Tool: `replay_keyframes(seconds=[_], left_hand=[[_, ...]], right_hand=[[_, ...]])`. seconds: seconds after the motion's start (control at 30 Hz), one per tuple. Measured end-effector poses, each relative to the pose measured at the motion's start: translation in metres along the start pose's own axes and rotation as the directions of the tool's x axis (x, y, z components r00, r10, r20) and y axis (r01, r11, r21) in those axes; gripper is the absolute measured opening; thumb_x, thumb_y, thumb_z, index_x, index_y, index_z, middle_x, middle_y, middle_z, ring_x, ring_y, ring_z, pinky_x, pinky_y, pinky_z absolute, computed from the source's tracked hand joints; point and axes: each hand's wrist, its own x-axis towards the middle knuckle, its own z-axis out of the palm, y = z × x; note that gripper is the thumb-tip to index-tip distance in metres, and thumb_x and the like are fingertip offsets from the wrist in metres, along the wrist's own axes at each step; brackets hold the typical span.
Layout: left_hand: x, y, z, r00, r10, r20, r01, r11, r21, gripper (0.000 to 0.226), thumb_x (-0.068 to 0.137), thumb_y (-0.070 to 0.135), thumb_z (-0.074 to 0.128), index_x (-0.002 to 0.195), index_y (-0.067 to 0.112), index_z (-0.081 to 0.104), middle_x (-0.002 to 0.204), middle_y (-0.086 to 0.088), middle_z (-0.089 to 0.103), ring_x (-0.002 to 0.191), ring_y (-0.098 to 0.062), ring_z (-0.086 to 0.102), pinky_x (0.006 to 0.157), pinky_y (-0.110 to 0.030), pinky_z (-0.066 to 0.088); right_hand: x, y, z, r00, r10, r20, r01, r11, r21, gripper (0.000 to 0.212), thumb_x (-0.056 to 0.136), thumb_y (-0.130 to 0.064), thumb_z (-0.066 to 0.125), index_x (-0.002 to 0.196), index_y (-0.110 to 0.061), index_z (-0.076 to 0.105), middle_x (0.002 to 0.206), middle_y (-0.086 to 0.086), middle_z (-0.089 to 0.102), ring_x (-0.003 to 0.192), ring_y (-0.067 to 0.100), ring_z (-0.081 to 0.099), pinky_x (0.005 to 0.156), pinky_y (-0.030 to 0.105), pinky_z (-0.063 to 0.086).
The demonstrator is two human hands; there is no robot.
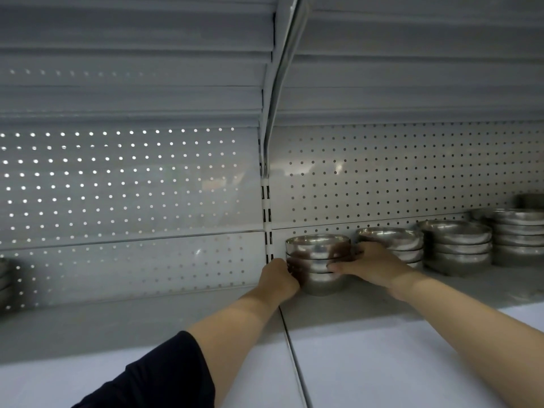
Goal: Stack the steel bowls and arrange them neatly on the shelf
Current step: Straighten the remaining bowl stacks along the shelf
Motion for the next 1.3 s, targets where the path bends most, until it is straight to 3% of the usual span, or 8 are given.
replay_keyframes(seconds=[0.17,0.27,0.43,0.7,0.83,1.13,1.23,1.3], left_hand=[[-0.012,0.0,-0.046,0.998,0.043,-0.036,-0.041,0.999,0.032,0.039,0.084,0.007,0.062,0.121,0.009,0.051,0.117,-0.005,0.055,0.117,-0.023,0.053,0.093,-0.023,0.044],[-0.032,-0.022,-0.098,0.991,0.107,-0.078,-0.101,0.992,0.073,0.048,0.087,0.007,0.055,0.134,0.011,0.044,0.131,-0.007,0.051,0.125,-0.024,0.049,0.102,-0.031,0.045],[-0.071,-0.093,-0.181,0.963,0.08,-0.256,-0.051,0.991,0.121,0.053,0.09,0.019,0.052,0.14,0.02,0.038,0.137,0.0,0.052,0.128,-0.017,0.046,0.102,-0.022,0.036],[-0.124,-0.232,-0.304,0.881,-0.007,-0.473,0.098,0.981,0.168,0.058,0.09,0.012,0.053,0.144,0.013,0.033,0.148,-0.004,0.039,0.134,-0.022,0.04,0.108,-0.026,0.033],[-0.133,-0.307,-0.359,0.815,-0.161,-0.557,0.242,0.967,0.074,0.071,0.088,0.019,0.063,0.146,0.005,0.025,0.152,-0.01,0.029,0.14,-0.025,0.03,0.112,-0.029,0.025],[-0.094,-0.41,-0.378,0.88,-0.337,-0.336,0.309,0.941,-0.136,0.046,0.089,0.0,0.045,0.134,-0.007,0.037,0.136,-0.025,0.047,0.127,-0.034,0.045,0.101,-0.034,0.037],[-0.086,-0.417,-0.369,0.927,-0.321,-0.195,0.258,0.922,-0.288,0.028,0.088,-0.003,0.043,0.115,-0.003,0.052,0.095,-0.015,0.059,0.1,-0.028,0.053,0.083,-0.031,0.042],[-0.085,-0.416,-0.366,0.943,-0.288,-0.164,0.214,0.906,-0.365,0.024,0.089,-0.001,0.045,0.108,-0.004,0.059,0.087,-0.01,0.057,0.096,-0.027,0.056,0.078,-0.027,0.039]], right_hand=[[-0.01,-0.027,-0.012,0.974,-0.149,-0.17,0.088,0.942,-0.323,0.055,0.07,-0.055,0.072,0.101,-0.016,0.048,0.087,-0.002,0.055,0.081,0.016,0.054,0.063,0.027,0.039],[-0.028,-0.057,-0.003,0.965,-0.231,-0.126,0.192,0.946,-0.262,0.044,0.074,-0.049,0.071,0.105,-0.025,0.051,0.096,-0.005,0.056,0.086,0.013,0.054,0.065,0.026,0.04],[-0.052,-0.13,0.039,0.932,-0.349,0.104,0.363,0.877,-0.314,0.032,0.076,-0.045,0.069,0.103,-0.033,0.055,0.102,-0.014,0.06,0.087,-0.004,0.054,0.068,0.014,0.039],[-0.101,-0.276,0.189,0.877,-0.439,0.197,0.467,0.874,-0.13,0.03,0.074,-0.046,0.072,0.097,-0.035,0.058,0.102,-0.014,0.061,0.093,0.008,0.062,0.083,0.028,0.049],[-0.104,-0.324,0.283,0.895,-0.387,0.223,0.427,0.887,-0.173,0.052,0.078,-0.043,0.071,0.123,-0.028,0.051,0.12,-0.008,0.054,0.105,0.014,0.057,0.082,0.024,0.042],[-0.081,-0.363,0.417,0.941,-0.153,0.303,0.208,0.965,-0.159,0.071,0.081,-0.033,0.07,0.138,-0.006,0.038,0.138,0.009,0.048,0.121,0.024,0.049,0.088,0.026,0.041],[-0.078,-0.354,0.433,0.928,-0.125,0.35,0.169,0.981,-0.097,0.063,0.084,-0.026,0.069,0.138,-0.01,0.041,0.138,0.004,0.049,0.12,0.018,0.047,0.073,0.012,0.032],[-0.078,-0.35,0.44,0.934,-0.127,0.335,0.154,0.986,-0.056,0.067,0.082,-0.026,0.071,0.139,-0.01,0.04,0.141,0.005,0.048,0.124,0.019,0.046,0.077,0.013,0.032]])
